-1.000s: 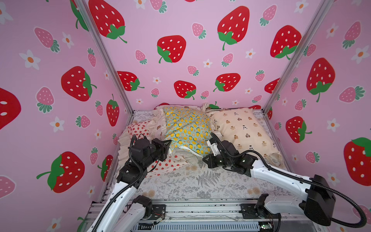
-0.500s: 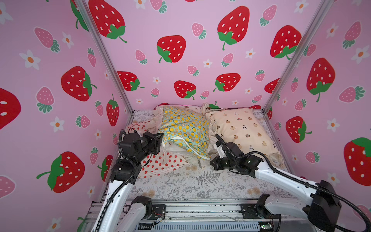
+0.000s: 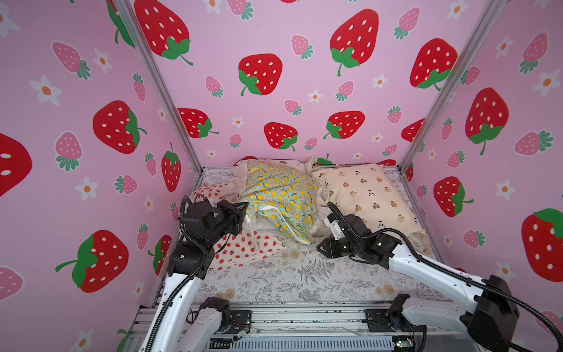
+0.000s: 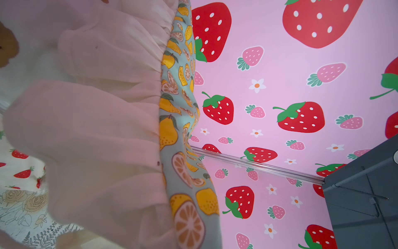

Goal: Zip up pillowcases
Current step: Place the pillowcase on the pillowcase.

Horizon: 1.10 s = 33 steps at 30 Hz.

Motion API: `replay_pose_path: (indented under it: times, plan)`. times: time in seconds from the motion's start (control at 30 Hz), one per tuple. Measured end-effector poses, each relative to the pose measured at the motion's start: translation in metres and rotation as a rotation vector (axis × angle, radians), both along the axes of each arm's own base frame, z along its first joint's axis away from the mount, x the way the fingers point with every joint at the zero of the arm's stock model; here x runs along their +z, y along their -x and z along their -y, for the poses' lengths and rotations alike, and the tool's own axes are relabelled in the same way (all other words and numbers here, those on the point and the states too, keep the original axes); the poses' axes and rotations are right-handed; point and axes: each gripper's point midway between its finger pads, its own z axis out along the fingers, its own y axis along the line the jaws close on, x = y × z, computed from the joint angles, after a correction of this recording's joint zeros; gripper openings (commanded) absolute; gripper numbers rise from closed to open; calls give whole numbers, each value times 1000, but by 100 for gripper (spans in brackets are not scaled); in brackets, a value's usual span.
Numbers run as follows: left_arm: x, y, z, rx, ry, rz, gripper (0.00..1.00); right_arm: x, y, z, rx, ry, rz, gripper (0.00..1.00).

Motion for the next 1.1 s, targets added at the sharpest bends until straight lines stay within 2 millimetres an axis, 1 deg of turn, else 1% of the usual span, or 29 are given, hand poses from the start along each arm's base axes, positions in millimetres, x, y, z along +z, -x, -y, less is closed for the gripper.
replay_pose_path:
  times: [0.03, 0.07, 0.17, 0.27, 0.33, 0.37, 0.47, 0.53, 0.6, 0.7, 0.83, 1.0, 1.1]
  plan:
    - [-1, 1, -1, 3, 1, -1, 0, 0, 1, 0, 3, -1, -3, 51]
    - [-2, 1, -1, 8, 1, -3, 0, 1, 1, -1, 6, -7, -5, 58]
    - [-7, 2, -2, 17, 9, -7, 0, 7, 1, -8, 11, -52, -4, 72]
    - [-13, 2, -3, 26, 18, -14, 0, 13, 0, -19, 32, -72, 9, 81]
    - [-17, 1, -3, 32, 20, -25, 0, 17, -3, -31, 50, -73, 18, 86]
    - [-20, 1, -3, 34, 20, -31, 0, 19, -6, -38, 58, -79, 26, 86]
    - [-20, 1, -2, 34, 25, -34, 0, 22, -11, -57, 77, -99, 40, 91]
    - [-19, 1, -2, 34, 30, -34, 0, 15, -12, -66, 87, -87, 39, 92]
    - [-19, 1, -2, 34, 31, -35, 0, 1, -10, -74, 97, -58, 31, 95]
    - [-19, 1, -2, 33, 31, -32, 0, -20, -8, -77, 99, 4, 32, 97]
    - [-19, 0, -2, 33, 32, -33, 0, -31, -11, -79, 85, 53, 71, 99]
    - [-17, 0, -1, 32, 33, -26, 0, -48, -25, -88, 58, 94, 114, 94]
    - [-17, -1, -1, 32, 33, -25, 0, -54, -37, -89, 22, 129, 158, 83]
